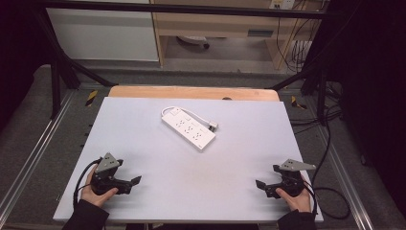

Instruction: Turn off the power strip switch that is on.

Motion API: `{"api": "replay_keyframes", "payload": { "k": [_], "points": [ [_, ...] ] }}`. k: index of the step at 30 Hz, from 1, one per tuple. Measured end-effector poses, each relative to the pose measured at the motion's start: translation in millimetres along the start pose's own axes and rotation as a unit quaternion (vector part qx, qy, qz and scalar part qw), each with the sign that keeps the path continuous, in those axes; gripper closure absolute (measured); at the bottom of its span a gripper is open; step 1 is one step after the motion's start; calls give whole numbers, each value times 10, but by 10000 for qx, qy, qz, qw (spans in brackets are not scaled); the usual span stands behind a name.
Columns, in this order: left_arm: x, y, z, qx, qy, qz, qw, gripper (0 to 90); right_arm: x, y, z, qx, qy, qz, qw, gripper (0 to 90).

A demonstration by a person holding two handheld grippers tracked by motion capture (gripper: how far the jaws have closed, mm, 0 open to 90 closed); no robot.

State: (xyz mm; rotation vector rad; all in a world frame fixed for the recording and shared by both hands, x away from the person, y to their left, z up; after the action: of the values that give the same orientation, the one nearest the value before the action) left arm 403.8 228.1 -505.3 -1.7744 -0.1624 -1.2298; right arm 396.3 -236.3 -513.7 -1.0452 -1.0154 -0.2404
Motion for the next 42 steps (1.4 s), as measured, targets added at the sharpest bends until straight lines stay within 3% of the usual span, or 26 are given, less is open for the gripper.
{"api": "replay_keyframes", "payload": {
  "k": [29,42],
  "points": [
    [-20,8,18,38,-29,13,10000,28,30,37,36,-31,8,35,10000,7],
    [-23,9,25,67,-32,22,10000,31,83,91,113,-11,-136,76,9999,6]
  ]
}}
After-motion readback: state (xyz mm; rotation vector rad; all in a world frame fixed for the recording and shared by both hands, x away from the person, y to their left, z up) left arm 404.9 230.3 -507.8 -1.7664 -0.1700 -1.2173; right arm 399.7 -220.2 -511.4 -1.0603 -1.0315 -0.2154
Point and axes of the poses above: each handheld gripper's, and its own axes: y roughly forward along the jaws, x roughly out of its top, z roughly to its left, the point moved 10 cm from there along y, roughly forward along the jaws, and after that the axes turned 2 degrees about -x, right-handed, at the moved point
